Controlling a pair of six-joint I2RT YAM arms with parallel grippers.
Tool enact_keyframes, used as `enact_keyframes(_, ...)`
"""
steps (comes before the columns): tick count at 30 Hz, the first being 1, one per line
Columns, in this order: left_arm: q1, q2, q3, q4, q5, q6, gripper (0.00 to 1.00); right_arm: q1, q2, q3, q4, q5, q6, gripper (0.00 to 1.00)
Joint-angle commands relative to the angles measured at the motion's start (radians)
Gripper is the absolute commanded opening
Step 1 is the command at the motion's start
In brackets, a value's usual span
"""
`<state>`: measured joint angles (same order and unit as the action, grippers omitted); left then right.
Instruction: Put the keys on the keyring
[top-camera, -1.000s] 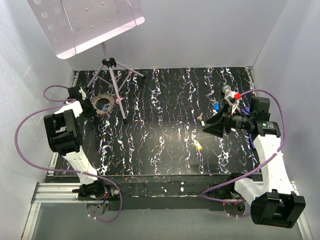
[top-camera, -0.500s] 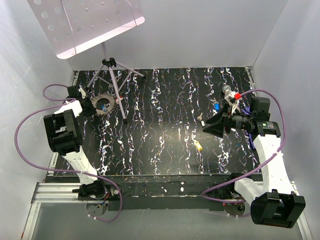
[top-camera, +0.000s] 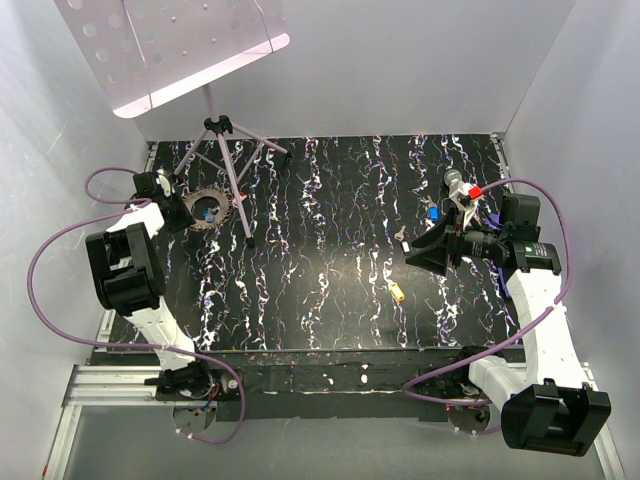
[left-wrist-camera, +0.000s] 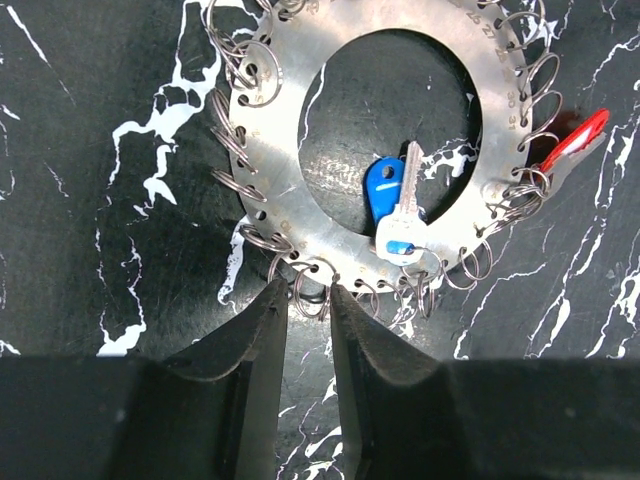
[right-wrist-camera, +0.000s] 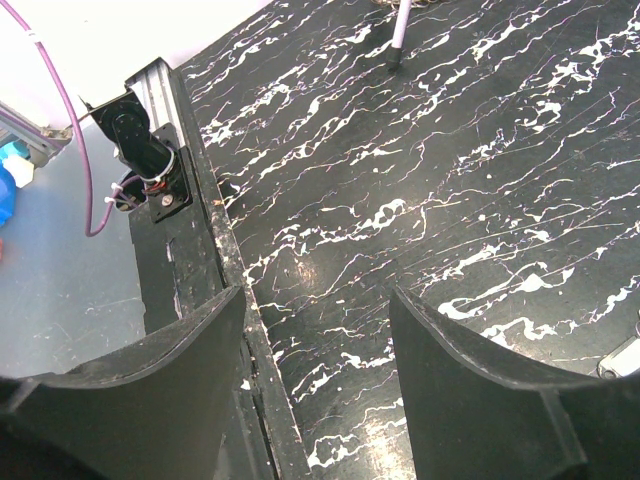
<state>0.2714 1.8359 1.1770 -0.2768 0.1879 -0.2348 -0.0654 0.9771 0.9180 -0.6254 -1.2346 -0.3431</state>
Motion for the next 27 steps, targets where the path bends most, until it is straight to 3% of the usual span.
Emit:
enact_keyframes(1,-0.003,-0.037,0.01,0.002,0.05,0.026,0.24,-0.002,0.002,-0.011,0.021,-0.028,0.0,0.68)
enact_keyframes(27,-0.018,0.051,0.069,-0.055,0.064,0.055,0.2,-0.004,0.002,-0.011,0.018,-0.026,-0.002,0.68)
